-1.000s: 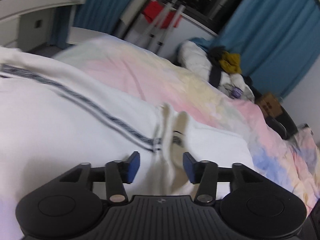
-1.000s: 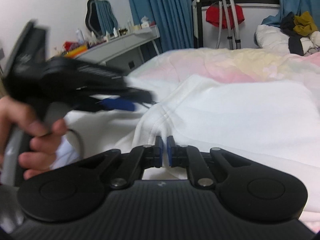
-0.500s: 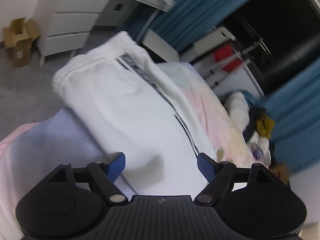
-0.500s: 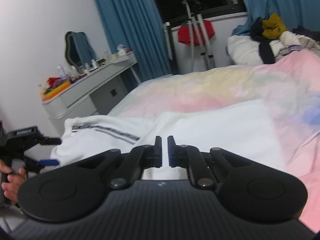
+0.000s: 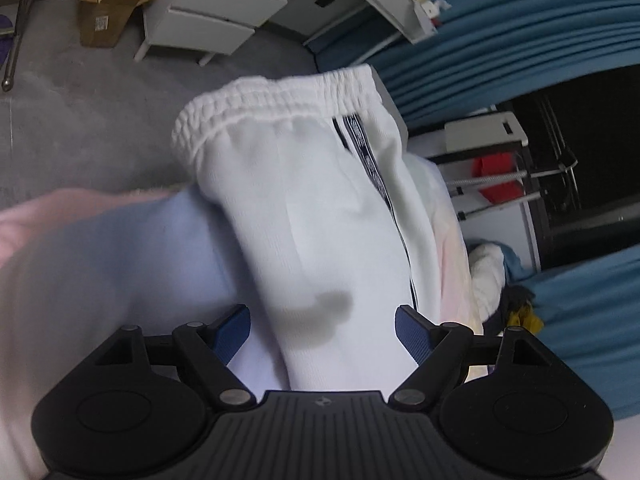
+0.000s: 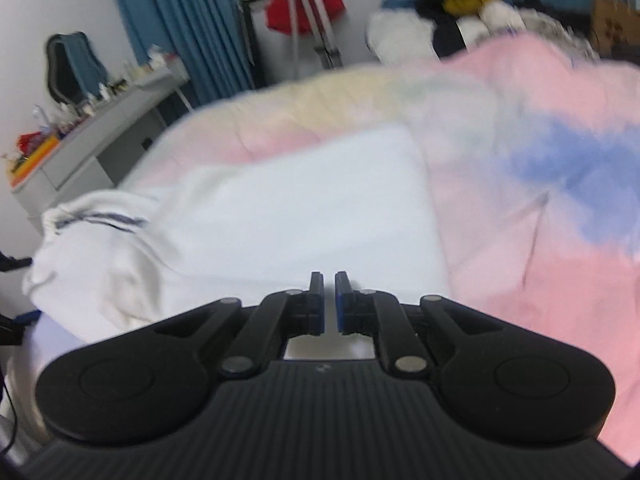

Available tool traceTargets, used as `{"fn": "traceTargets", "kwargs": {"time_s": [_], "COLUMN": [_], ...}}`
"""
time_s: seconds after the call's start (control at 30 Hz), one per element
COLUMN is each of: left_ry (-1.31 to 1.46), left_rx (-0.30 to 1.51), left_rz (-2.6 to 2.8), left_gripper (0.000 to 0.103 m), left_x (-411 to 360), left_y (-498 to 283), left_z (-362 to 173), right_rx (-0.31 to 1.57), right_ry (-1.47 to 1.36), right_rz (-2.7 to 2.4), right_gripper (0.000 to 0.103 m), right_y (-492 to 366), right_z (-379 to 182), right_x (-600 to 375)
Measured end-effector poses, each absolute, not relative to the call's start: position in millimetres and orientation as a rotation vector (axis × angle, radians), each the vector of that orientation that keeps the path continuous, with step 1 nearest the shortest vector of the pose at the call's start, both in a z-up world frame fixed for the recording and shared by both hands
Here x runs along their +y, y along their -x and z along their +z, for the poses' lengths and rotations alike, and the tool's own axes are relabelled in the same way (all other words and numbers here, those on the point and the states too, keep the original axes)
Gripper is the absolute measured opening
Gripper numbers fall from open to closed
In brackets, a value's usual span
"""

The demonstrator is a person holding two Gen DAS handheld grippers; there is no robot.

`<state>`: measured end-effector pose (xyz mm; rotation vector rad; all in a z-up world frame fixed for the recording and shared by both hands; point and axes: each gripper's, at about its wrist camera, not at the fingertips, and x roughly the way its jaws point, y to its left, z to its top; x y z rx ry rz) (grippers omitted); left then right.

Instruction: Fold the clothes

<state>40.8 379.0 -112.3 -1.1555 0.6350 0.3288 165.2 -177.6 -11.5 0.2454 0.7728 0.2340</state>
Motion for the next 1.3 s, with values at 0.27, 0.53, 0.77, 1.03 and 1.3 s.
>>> {"fn": "traceTargets", "kwargs": {"time_s": [0.27,0.53,0.77,1.03,1.3], "left_ry": [1.092,0.999,0.788,0.447,0.251], "left_rx": [0.545,0.535,0.444,0.280,0.221], "left_rz": [0.391,0.428,0.369,0.272,0.114], "left_gripper": [0.081,0.044,0.015,0.014,0.014], "left_x": [392,405,382,265,110], "left_y": [-69,-91,-87,-97,-133], "left_z": [-127,-131,-89,-1,41], "right_rx": [0.753,0.773,0.786,0.742,0.691], "right_ry": [-0.306,-0.299,-0.309,-0.334,-0.428], "right_rz": [0.309,0.293,0.254,0.163,0.090], "right_gripper": [0.010,0.010,0.010,0.010,0.010], "right_y": [-180,-188,-185,-175,-172], "right_z": [-10,-13,-8,1,7], "right_x": [-172,-176,-194,-222,-258]}}
